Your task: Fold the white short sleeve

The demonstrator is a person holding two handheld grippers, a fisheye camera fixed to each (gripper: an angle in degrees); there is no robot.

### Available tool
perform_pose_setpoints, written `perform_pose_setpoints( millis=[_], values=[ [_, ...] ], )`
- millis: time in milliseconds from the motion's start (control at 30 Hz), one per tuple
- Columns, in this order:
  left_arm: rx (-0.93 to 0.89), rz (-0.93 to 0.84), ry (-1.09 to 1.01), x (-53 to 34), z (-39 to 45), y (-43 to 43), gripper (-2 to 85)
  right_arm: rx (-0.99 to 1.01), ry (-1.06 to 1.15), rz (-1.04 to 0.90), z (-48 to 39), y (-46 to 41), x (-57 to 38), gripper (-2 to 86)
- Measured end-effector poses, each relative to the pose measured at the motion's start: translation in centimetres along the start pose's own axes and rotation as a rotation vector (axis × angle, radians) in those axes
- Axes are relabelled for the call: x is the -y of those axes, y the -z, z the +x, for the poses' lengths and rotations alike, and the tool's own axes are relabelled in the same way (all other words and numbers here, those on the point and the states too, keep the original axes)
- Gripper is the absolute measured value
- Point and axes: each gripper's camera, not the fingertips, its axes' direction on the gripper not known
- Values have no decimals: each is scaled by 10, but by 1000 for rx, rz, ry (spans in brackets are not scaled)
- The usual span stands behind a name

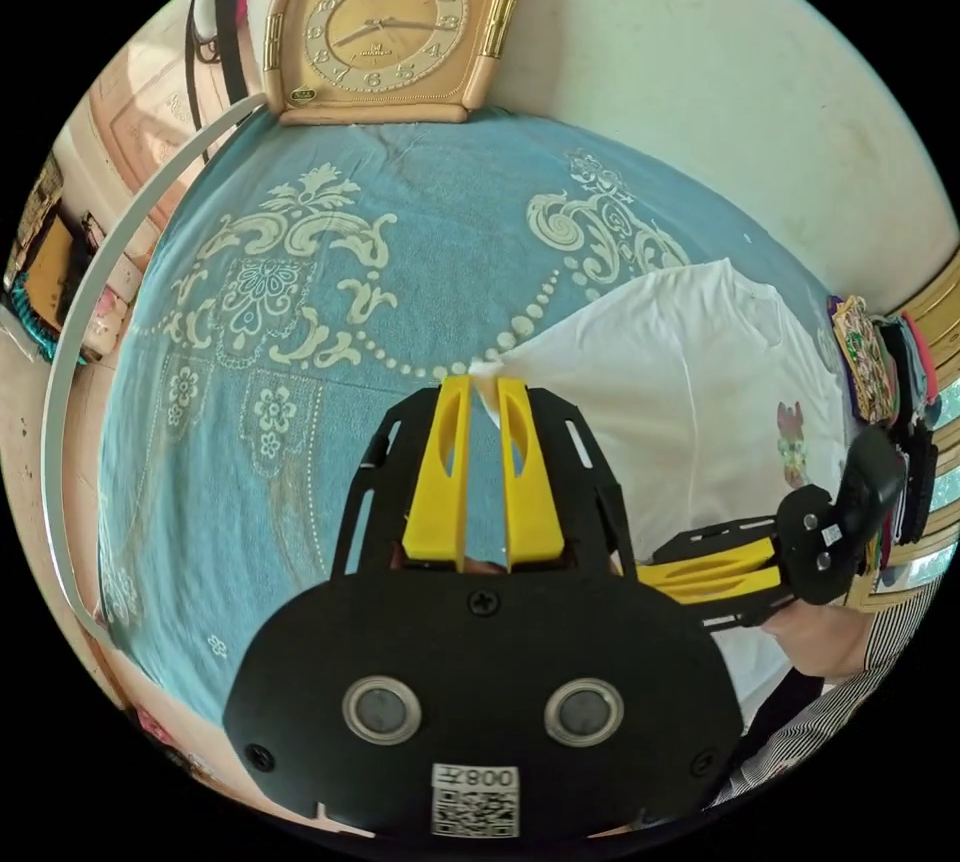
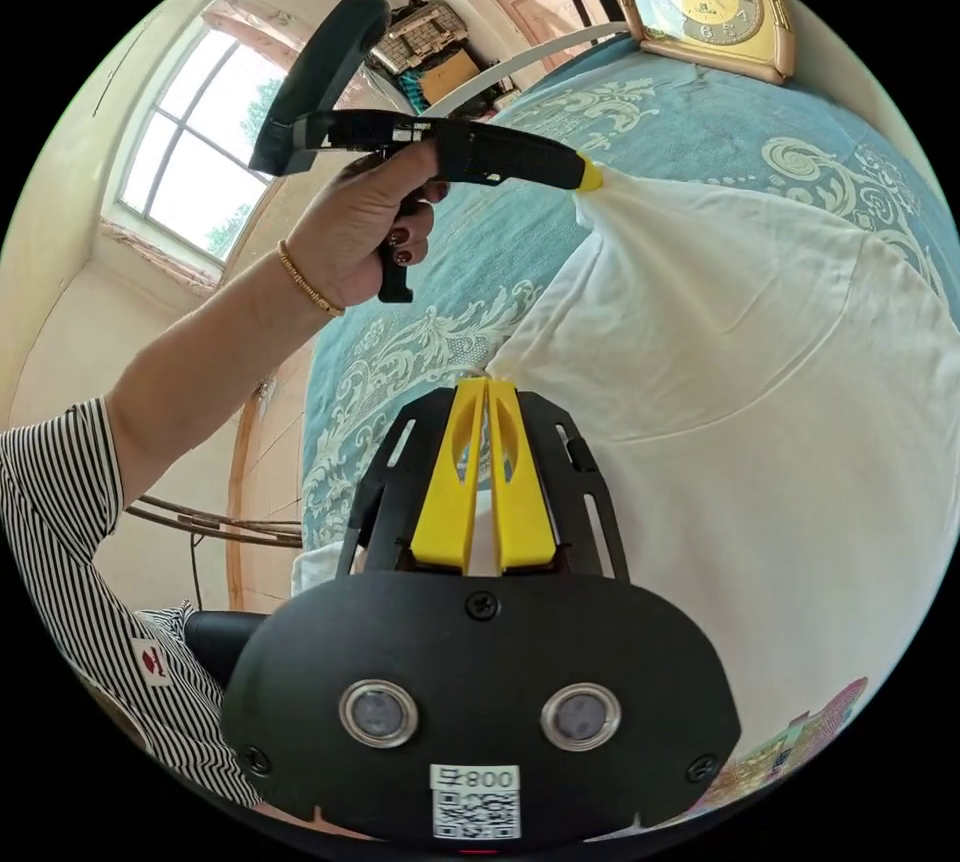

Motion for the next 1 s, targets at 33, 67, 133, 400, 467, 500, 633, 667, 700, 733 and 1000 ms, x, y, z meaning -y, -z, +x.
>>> perform_pose_setpoints(
  millis=[33,67,133,400,467,500,633,667,700,733,1000],
  values=[
    [22,25,21,-1,5,2,62,8,0,1,2,3,-8,2],
    [10,68,56,-4,9,9,65,18,-3,18,3,9,-17,2],
    [-5,143,89,-9,13,23,71,16,-1,55,5,23,-36,1],
    [-188,315,273,-35,24,57,76,52,-117,263,40,121,-197,2],
    [-302,290,182,-34,60,60,67,49,-169,328,52,160,-265,3],
    [-323,272,144,-33,73,60,65,36,-183,339,55,170,-282,3],
    [-290,130,-104,-21,173,53,35,-202,-374,418,77,242,-397,2],
    [-241,79,-118,-18,193,44,24,-270,-438,443,84,260,-427,1],
    [-224,50,-116,-16,201,39,19,-309,-468,455,88,268,-441,1],
    [-211,-5,-124,-12,214,30,14,-383,-537,469,95,282,-468,1],
    [-265,75,-39,19,295,72,5,-523,-723,426,141,311,-581,2]
  ],
)
